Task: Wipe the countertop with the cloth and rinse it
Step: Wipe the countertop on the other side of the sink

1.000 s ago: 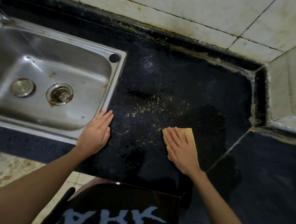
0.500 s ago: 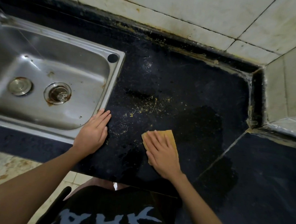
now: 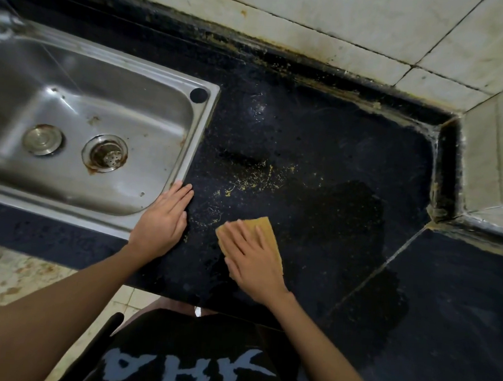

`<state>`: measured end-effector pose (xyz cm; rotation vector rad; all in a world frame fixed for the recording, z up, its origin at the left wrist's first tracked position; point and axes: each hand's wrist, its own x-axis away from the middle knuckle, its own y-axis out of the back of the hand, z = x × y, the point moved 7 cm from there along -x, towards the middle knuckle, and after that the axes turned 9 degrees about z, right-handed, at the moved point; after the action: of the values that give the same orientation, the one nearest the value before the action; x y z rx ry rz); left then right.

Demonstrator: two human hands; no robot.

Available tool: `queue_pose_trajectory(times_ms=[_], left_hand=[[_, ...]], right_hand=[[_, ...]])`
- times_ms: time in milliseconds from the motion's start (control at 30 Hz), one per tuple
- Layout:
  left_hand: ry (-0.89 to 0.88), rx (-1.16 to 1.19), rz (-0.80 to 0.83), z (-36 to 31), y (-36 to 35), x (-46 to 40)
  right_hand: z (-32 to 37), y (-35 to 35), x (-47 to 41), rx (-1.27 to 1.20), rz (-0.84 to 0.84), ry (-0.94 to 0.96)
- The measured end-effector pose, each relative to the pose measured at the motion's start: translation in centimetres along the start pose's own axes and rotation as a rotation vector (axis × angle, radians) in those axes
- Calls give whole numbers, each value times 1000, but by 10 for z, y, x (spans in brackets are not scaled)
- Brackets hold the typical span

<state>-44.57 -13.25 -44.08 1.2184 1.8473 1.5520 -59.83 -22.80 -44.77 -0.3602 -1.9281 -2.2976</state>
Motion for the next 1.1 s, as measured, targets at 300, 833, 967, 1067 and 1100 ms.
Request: queue_pose_trajectory(times_ms=[300,833,967,1067,1100], left_hand=[[-1,5,17,0,-1,0],[1,38,35,0,-2,-2],[8,38,38,2,-3,-2],[12,35,31,2,-2,-2],[9,35,30,2,-2,-2]], right_hand=[[-162,18,76,-208,-315,-533],[-239,48,-18,-227,-139,-915],[-152,34,-25,-56,-39,-482],[-146,29,-15,-52,15,-341],[-165,34,-18,-55,-1,-408]])
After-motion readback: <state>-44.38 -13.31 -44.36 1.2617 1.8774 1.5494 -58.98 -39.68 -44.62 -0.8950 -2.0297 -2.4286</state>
